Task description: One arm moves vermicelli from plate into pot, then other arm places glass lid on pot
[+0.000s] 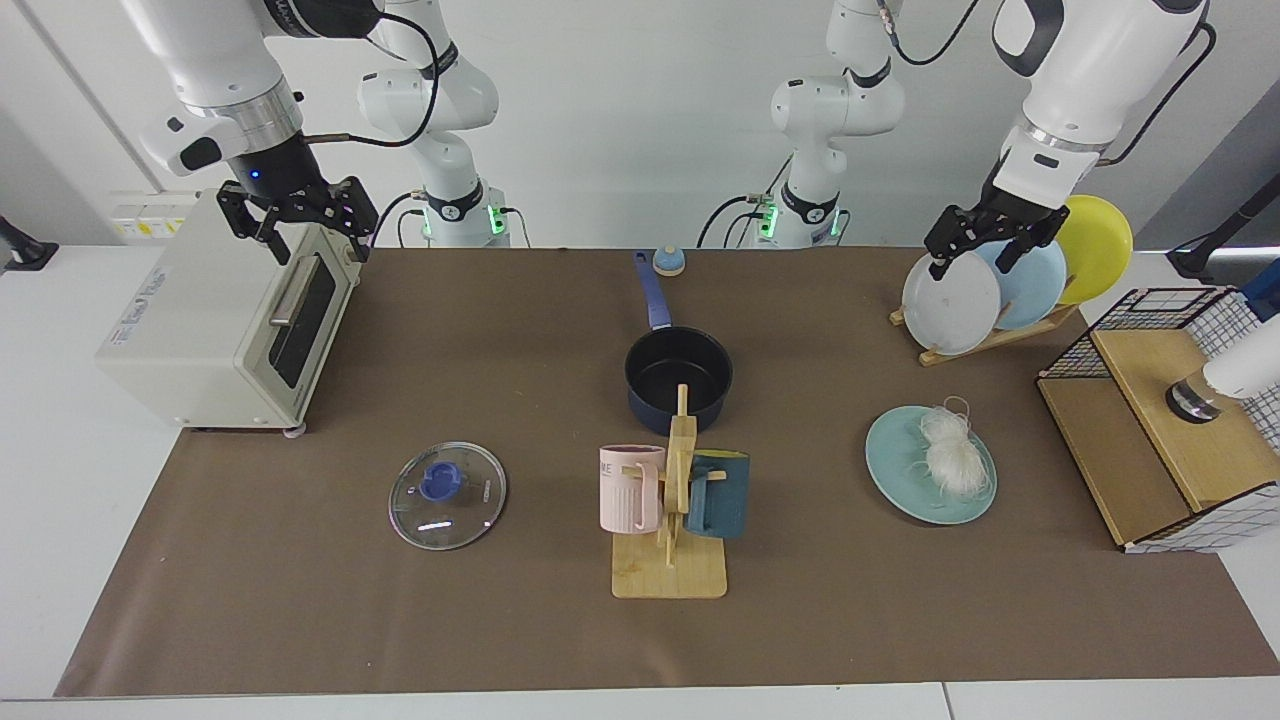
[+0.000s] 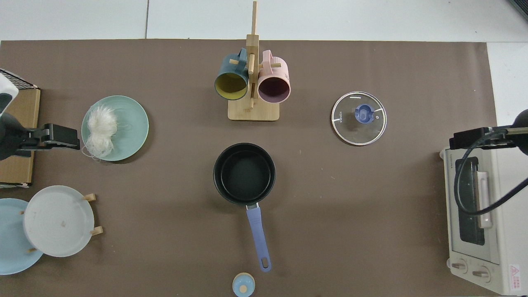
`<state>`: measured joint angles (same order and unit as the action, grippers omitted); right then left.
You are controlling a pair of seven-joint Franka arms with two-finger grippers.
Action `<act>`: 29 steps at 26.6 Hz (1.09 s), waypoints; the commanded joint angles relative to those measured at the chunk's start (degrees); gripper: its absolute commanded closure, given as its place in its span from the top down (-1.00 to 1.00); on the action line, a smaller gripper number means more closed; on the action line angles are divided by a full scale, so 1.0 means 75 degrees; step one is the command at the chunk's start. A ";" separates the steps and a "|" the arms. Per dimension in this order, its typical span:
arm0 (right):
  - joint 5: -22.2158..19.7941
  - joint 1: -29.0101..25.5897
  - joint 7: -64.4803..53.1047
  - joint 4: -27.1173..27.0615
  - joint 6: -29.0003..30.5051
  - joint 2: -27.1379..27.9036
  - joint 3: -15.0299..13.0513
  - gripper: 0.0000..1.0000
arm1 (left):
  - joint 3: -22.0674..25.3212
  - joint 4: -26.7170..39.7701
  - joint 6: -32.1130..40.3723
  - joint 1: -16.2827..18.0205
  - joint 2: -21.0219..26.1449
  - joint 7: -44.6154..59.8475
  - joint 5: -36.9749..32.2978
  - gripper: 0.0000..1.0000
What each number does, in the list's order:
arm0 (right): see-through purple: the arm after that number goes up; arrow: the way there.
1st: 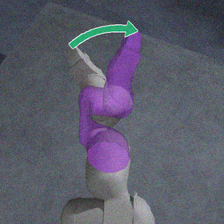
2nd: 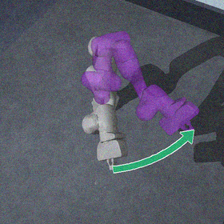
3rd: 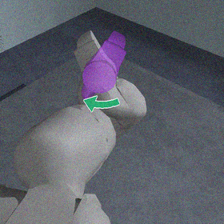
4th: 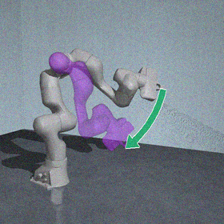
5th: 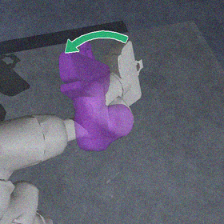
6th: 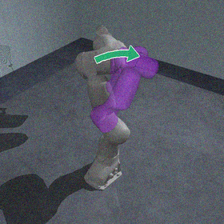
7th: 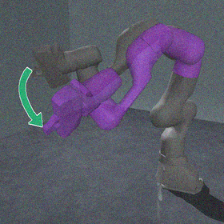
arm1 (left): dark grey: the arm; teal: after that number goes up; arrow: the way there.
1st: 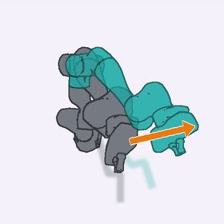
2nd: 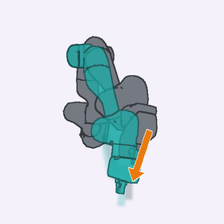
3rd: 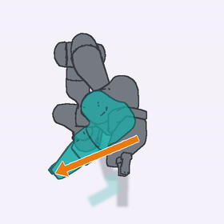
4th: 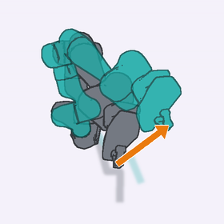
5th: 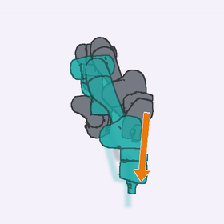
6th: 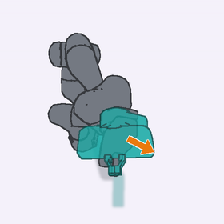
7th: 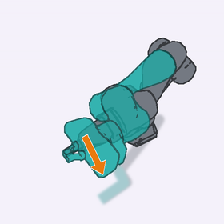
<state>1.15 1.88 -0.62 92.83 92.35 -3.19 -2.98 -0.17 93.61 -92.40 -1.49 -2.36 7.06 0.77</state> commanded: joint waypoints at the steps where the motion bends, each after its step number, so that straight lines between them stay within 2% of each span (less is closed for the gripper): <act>1: 0.0140 -0.0146 -0.0163 -0.0002 -0.0149 -0.0067 0.0070 1.00 | -0.0035 0.0034 0.0074 0.0058 -0.0096 -0.0098 -0.0067 1.00; 8: 0.0023 -0.0146 -0.0210 0.0033 -0.0183 -0.0091 0.0058 1.00 | -0.0035 0.0034 0.0074 0.0058 -0.0096 -0.0098 -0.0067 1.00; 17: 0.0164 -0.0134 -0.0257 0.0044 -0.1004 -0.0219 0.0011 1.00 | -0.0035 0.0034 0.0074 0.0058 -0.0096 -0.0098 -0.0067 1.00; 29: 0.0187 -0.0075 -0.0199 -0.0037 -0.0571 -0.0068 0.0011 1.00 | -0.0035 0.0034 0.0074 0.0058 -0.0096 -0.0098 -0.0067 1.00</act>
<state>1.31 1.88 -0.62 92.83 86.29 -4.48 -3.04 -0.17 93.61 -92.40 -1.49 -2.36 7.05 0.77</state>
